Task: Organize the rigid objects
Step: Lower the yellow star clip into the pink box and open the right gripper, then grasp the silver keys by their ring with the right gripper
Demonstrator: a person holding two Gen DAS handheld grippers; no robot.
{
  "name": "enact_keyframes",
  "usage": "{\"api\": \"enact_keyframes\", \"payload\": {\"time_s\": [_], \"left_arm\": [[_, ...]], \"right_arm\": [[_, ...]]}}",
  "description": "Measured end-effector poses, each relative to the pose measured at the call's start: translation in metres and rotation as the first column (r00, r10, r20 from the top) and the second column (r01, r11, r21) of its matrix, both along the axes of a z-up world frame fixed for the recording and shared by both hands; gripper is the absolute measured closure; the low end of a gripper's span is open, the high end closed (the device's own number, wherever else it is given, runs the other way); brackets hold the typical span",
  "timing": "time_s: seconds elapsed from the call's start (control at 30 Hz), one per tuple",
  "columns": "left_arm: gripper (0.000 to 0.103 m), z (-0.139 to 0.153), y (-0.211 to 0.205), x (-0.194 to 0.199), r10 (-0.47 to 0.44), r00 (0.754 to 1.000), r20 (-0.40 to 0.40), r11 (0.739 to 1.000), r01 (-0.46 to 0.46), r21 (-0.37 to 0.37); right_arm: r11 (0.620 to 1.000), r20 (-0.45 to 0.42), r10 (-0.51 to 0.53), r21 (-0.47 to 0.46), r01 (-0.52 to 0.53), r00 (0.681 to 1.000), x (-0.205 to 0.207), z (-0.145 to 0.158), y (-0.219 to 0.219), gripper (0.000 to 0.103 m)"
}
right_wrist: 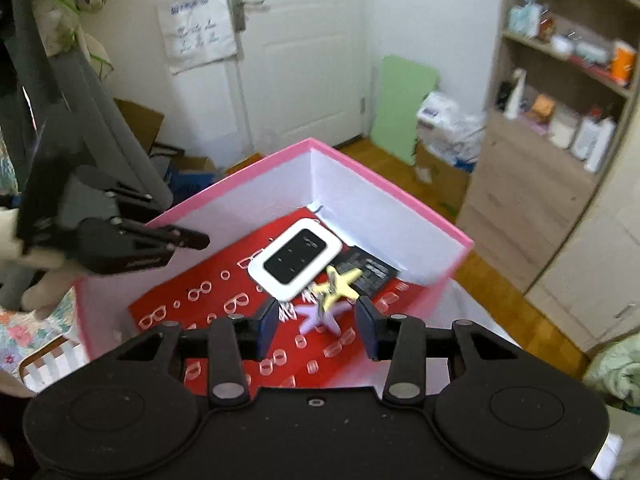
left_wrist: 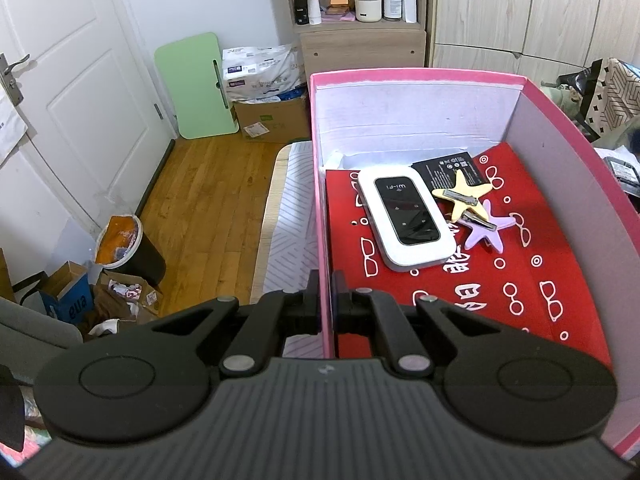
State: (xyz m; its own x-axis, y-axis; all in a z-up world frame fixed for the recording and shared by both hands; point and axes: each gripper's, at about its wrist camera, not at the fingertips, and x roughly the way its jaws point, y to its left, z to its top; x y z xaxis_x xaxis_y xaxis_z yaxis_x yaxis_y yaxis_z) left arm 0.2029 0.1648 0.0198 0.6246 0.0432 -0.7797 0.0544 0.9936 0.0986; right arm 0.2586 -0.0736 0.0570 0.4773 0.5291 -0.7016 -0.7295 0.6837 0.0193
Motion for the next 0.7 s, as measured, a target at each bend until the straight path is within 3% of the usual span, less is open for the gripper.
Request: {"api": "enact_keyframes", "payload": {"time_s": [0.2, 0.4, 0.53, 0.7], "left_arm": [[0.099, 0.000, 0.002, 0.001, 0.001, 1.000, 0.000, 1.000, -0.001, -0.017], [0.099, -0.001, 0.008, 0.000, 0.009, 1.000, 0.001, 0.999, -0.009, -0.039], [0.099, -0.001, 0.006, 0.000, 0.005, 1.000, 0.000, 1.000, -0.005, -0.029], [0.099, -0.001, 0.004, 0.001, 0.003, 1.000, 0.001, 1.000, -0.003, -0.026]], "right_arm": [[0.988, 0.012, -0.151, 0.015, 0.151, 0.988, -0.042, -0.010, -0.059, 0.055], [0.945, -0.090, -0.317, 0.057, 0.323, 0.944, -0.061, -0.059, -0.110, 0.055], [0.923, -0.134, -0.374, 0.048, 0.383, 0.918, -0.075, -0.088, -0.127, 0.055], [0.918, -0.158, -0.389, 0.011, 0.396, 0.908, -0.086, -0.111, -0.124, 0.055]]}}
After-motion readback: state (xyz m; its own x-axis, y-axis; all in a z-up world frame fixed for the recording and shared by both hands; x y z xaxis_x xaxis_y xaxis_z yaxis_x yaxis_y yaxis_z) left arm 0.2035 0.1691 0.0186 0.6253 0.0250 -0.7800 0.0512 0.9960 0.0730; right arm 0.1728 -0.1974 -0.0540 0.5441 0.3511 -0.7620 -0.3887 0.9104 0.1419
